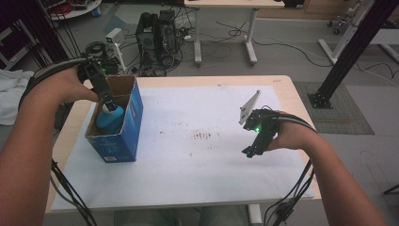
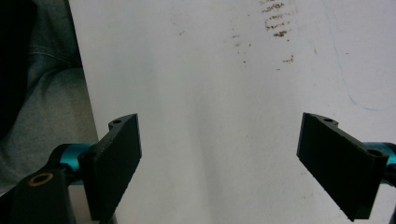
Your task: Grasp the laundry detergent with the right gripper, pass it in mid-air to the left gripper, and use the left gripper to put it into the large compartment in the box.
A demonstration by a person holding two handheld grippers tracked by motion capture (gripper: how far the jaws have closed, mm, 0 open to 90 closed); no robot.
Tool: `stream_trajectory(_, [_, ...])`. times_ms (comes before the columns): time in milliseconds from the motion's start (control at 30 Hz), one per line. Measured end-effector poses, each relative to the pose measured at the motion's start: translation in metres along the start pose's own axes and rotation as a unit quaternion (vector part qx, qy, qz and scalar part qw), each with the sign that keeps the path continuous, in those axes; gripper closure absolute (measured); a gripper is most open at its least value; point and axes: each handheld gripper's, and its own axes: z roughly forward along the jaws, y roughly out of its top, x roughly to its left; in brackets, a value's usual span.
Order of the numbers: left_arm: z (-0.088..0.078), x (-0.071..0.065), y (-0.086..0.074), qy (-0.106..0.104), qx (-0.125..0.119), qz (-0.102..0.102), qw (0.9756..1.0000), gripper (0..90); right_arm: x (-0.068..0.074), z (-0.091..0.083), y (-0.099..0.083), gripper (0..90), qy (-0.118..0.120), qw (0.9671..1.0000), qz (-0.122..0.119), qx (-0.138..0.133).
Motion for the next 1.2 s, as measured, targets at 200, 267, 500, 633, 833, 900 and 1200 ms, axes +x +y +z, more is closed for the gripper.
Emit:
stream_trajectory(200, [-0.009,-0.016,0.012,0.007,-0.002,0.044,0.9990,14.8,-0.002,-0.002,0.000,13.0,-0.001,1.0000,0.000,0.004])
stream_trajectory(267, [-0.011,-0.023,0.016,0.010,-0.008,0.057,0.9983,14.7,-0.002,-0.003,0.001,13.0,-0.001,1.0000,0.002,0.005])
stream_trajectory(500, [-0.015,-0.049,0.035,0.015,-0.006,0.124,0.9922,9.1,-0.006,-0.005,0.005,13.0,-0.001,0.9999,0.002,0.010])
stream_trajectory(633, [-0.013,-0.060,0.046,0.012,0.003,0.151,0.9884,7.2,-0.008,-0.008,0.007,13.0,0.001,0.9999,-0.001,0.013])
stream_trajectory(833, [-0.005,-0.077,0.061,0.006,0.002,0.191,0.9815,7.2,-0.010,-0.013,0.010,13.0,0.002,0.9998,-0.001,0.022])
stream_trajectory(900, [-0.003,-0.082,0.065,-0.002,0.002,0.205,0.9789,7.2,-0.010,-0.015,0.010,13.0,0.000,0.9996,-0.002,0.027])
stream_trajectory(1200, [0.013,-0.095,0.081,0.000,0.018,0.227,0.9738,7.2,-0.015,-0.022,0.018,13.0,0.006,0.9983,-0.008,0.058])
